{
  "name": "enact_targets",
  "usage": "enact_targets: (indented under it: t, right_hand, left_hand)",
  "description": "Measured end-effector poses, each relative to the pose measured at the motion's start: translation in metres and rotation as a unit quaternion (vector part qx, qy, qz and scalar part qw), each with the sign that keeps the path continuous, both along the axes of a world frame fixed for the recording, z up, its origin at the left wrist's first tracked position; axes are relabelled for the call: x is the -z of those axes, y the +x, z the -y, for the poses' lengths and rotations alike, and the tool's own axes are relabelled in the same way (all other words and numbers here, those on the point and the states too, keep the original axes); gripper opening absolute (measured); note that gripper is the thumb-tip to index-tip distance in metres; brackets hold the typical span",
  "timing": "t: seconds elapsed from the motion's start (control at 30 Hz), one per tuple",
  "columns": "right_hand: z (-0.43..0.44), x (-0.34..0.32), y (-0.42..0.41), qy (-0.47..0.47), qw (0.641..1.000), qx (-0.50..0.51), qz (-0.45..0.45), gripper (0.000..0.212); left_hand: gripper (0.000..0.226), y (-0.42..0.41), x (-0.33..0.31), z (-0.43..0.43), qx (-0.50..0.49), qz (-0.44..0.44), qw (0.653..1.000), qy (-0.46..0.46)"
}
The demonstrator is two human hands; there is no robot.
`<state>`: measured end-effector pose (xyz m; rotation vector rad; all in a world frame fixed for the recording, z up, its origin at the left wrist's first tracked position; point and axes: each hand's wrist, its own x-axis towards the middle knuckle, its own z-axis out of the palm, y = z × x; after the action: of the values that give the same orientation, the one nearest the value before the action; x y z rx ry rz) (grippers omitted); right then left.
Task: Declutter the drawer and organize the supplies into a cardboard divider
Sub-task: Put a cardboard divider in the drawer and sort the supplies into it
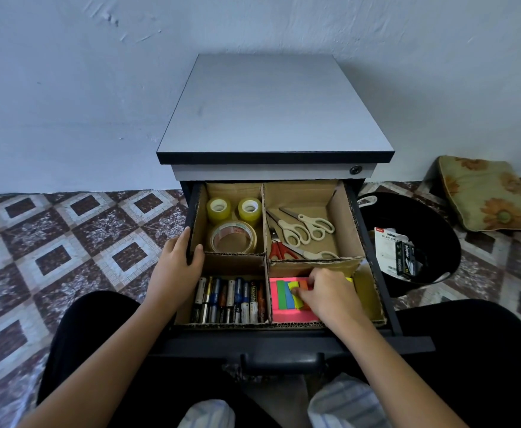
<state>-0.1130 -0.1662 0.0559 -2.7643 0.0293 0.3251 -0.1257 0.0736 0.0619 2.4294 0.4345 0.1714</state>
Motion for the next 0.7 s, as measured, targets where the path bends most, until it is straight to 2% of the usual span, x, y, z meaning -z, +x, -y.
enact_targets:
  t: [0.43,0.57,0.7]
  right_hand:
    - [0.002,0.0,0.0,0.008,1.0,-0.022,0.014,0.034]
    - [0.01,-0.013,0.002,-0.015,0.988,-0.155,0.019,0.044]
    - [0.018,-0.027,0.008,-0.118,0.958,-0.262,-0.005,0.067]
  left_hand:
    - [0.055,0.001,0.001,-0.001,0.001,0.002,1.0,0.001]
    - [0.055,0.0,0.002,-0.001,0.002,-0.002,1.0,-0.002]
    - [0.055,0.001,0.002,-0.002,0.001,-0.003,1.0,0.0]
